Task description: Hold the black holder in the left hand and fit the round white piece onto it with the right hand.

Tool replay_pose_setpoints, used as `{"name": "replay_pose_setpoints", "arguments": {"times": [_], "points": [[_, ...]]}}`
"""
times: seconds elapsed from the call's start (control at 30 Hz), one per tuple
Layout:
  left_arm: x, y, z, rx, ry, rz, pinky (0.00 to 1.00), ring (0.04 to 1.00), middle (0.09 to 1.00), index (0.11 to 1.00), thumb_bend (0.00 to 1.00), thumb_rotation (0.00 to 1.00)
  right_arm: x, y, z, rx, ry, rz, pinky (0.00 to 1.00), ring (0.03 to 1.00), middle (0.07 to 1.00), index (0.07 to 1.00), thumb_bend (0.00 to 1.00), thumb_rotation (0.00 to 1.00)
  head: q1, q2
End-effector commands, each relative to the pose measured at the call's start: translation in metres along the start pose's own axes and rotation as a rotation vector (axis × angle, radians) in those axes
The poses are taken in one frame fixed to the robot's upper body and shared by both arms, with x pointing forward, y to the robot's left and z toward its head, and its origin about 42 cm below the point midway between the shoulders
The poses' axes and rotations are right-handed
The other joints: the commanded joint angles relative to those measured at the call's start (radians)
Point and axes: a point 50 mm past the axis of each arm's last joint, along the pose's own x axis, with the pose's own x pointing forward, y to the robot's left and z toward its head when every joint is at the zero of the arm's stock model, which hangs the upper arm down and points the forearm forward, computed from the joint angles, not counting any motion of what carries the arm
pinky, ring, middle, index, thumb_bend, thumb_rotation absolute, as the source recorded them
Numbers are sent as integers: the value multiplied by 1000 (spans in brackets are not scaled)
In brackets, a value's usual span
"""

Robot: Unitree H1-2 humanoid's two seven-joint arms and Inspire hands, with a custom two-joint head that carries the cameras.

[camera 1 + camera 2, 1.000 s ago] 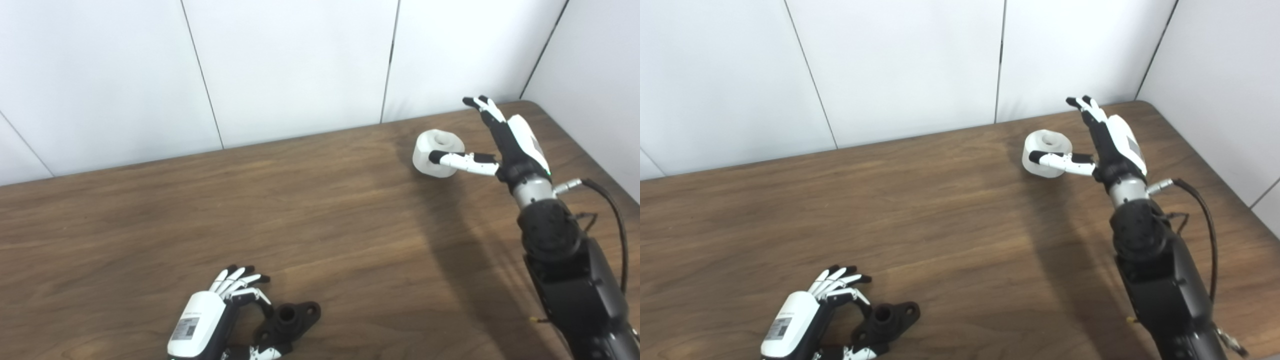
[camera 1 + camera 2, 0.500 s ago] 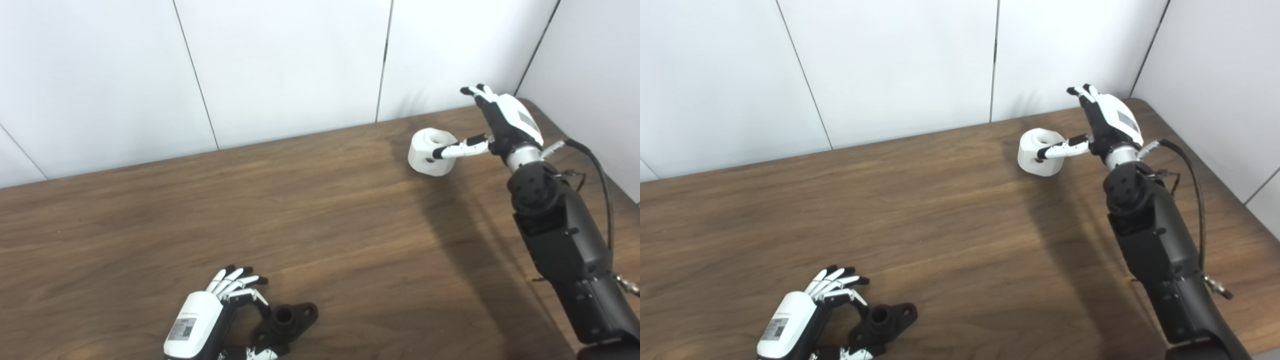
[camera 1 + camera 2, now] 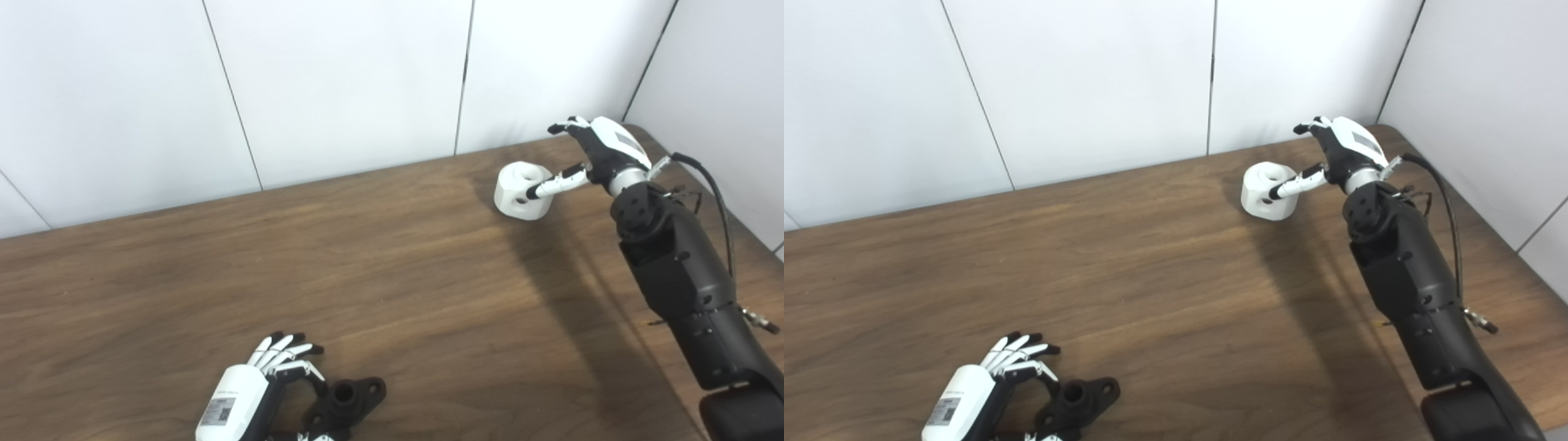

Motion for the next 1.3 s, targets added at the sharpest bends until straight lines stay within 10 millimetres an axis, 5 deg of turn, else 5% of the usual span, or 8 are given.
{"name": "replay_pose_setpoints", "arguments": {"times": [0.0,1.27], "points": [[-20,-17,-21,45,103,-105,962,899,801,486,519,45,9,-27,12,-23,-31,-74,917,1000,961,829,922,275,-1,0],[-15,-8,-11,37,100,-75,915,881,786,485,519,44,21,-23,28,-99,-56,-14,879,982,898,726,856,257,4,10]]}}
